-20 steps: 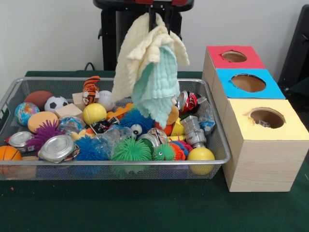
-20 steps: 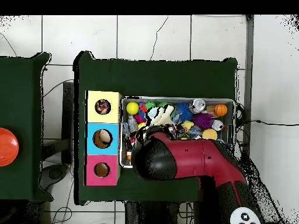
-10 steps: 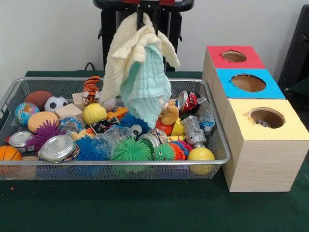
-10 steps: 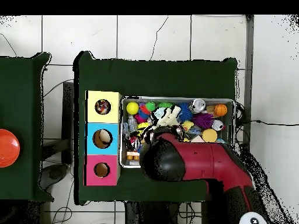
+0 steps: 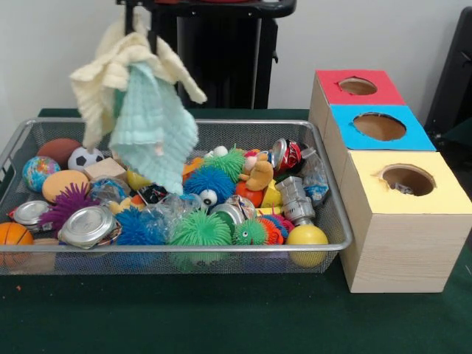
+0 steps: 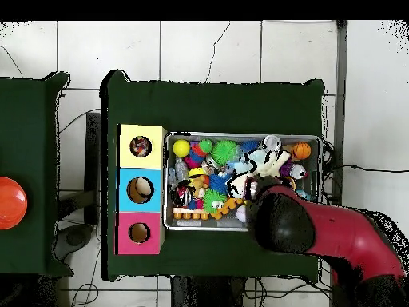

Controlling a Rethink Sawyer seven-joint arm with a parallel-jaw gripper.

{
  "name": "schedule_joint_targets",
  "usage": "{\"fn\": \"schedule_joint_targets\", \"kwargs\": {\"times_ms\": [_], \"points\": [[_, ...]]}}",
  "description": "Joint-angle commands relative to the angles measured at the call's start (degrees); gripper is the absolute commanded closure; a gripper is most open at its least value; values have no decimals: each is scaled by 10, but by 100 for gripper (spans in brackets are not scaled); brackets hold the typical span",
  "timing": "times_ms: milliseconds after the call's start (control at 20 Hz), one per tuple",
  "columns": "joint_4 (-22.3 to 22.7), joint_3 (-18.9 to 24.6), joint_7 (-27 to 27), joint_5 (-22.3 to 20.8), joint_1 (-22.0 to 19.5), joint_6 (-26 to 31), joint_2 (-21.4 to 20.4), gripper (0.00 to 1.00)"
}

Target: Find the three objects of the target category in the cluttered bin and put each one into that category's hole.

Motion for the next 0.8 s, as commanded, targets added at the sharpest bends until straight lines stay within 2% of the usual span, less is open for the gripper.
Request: {"fn": "schedule_joint_targets", "kwargs": {"times_ms": [50, 350, 650, 800], "points": [[-21, 70, -98, 0, -58, 48, 27, 100], [-49, 104, -129, -16, -99, 72, 47, 100], [-67, 124, -130, -38, -113, 69, 76, 100], [-61, 129, -122, -46, -116, 61, 78, 100]]}}
